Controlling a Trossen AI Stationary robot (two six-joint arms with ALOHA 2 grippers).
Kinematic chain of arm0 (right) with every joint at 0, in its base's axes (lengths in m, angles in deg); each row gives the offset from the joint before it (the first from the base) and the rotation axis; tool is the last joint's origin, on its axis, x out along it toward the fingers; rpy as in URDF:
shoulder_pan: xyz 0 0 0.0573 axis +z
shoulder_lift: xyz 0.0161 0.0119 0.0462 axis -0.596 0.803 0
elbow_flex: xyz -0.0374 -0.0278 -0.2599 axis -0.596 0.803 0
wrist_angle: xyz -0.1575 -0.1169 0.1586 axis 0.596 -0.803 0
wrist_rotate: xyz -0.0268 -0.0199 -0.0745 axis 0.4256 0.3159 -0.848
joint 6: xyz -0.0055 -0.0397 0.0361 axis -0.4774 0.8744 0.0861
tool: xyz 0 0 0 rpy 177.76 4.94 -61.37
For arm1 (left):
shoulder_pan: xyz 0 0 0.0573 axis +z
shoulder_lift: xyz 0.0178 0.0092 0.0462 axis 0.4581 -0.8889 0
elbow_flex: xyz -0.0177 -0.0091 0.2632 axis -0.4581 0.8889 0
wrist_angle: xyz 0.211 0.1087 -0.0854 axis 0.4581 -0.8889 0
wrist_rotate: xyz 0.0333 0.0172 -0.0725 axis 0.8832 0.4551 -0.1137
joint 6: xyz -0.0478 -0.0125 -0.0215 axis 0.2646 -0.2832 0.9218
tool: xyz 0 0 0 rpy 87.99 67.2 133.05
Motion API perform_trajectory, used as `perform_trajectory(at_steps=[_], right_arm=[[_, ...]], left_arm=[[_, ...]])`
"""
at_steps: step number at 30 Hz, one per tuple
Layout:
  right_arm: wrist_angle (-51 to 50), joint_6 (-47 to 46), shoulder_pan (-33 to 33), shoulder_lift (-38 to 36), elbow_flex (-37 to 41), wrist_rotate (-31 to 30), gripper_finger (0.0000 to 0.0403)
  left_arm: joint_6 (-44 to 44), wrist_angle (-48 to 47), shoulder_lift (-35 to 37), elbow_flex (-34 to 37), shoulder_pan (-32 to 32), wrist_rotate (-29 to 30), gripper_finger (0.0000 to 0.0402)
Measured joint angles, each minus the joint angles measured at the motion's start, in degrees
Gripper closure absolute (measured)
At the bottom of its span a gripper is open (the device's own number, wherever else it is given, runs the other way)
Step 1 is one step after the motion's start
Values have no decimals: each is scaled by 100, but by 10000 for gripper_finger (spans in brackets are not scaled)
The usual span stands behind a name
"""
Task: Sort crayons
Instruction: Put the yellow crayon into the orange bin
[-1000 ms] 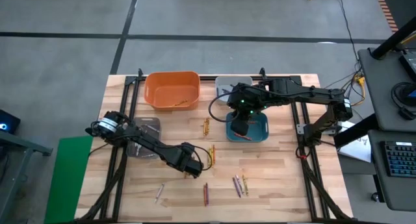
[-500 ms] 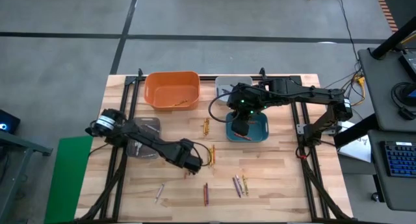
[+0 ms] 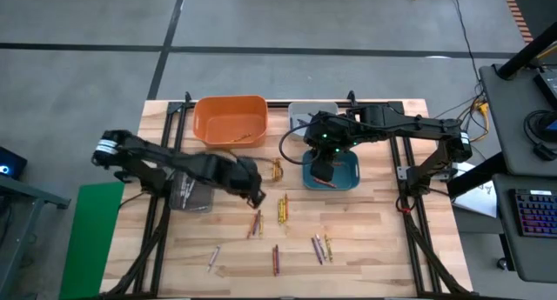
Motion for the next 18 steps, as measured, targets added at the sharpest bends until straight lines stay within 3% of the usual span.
perform_trajectory(at_steps=[11, 18], right_arm=[[354, 133, -642, -1, 0, -208, 321], [1055, 206, -1337, 1, 0, -149, 321]], left_arm=[[-1261, 0, 1279, -2, 1517, 156, 401], [-2393, 1, 1599, -5, 2913, -337, 401]])
